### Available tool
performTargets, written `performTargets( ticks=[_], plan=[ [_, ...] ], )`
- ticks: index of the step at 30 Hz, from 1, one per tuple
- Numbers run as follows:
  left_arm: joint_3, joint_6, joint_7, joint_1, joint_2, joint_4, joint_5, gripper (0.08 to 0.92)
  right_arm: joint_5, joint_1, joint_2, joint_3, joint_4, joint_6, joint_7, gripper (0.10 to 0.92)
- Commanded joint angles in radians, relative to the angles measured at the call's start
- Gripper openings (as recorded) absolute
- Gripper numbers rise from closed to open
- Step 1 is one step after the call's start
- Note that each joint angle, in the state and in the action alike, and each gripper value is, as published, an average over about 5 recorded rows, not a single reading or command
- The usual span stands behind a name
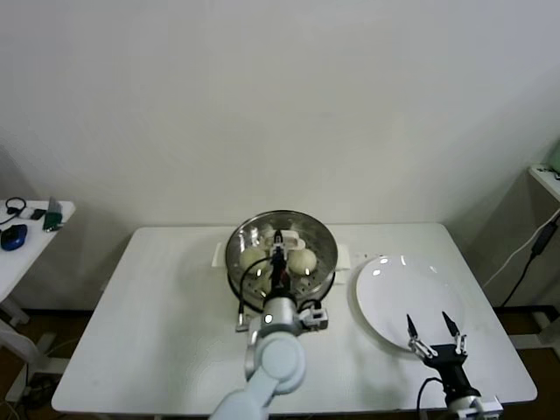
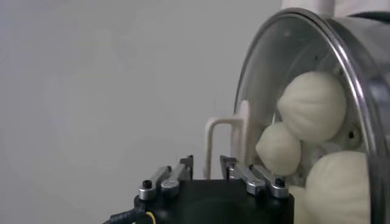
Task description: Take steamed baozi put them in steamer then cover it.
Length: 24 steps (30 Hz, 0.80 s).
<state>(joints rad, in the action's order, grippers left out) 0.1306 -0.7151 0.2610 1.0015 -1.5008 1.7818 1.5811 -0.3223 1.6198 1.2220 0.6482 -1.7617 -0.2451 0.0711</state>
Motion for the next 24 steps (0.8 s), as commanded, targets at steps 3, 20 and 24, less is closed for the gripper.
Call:
performTargets(
  ticks=[3,20,24],
  plan=[
    [-0.036,0.029,-0.078,0.095,0.164,0.304,-0.304,0.438,0.001,0.005,-0.012,-0.021,-0.031,0.048,-0.057,0.823],
    [-0.662,0.618,-0.468,0.511,0.142,0.374,-1.469,0.821,0.057,-0.028,0.033,-0.041,-0.002,0.007,-0.071,0.823],
    [-0.719,0.746,-0.472,0.603,0.171,0.255,-1.684,0.823,0.072,-0.039,0.033,-0.048,0.026,-0.005,-0.063,0.823]
  ],
)
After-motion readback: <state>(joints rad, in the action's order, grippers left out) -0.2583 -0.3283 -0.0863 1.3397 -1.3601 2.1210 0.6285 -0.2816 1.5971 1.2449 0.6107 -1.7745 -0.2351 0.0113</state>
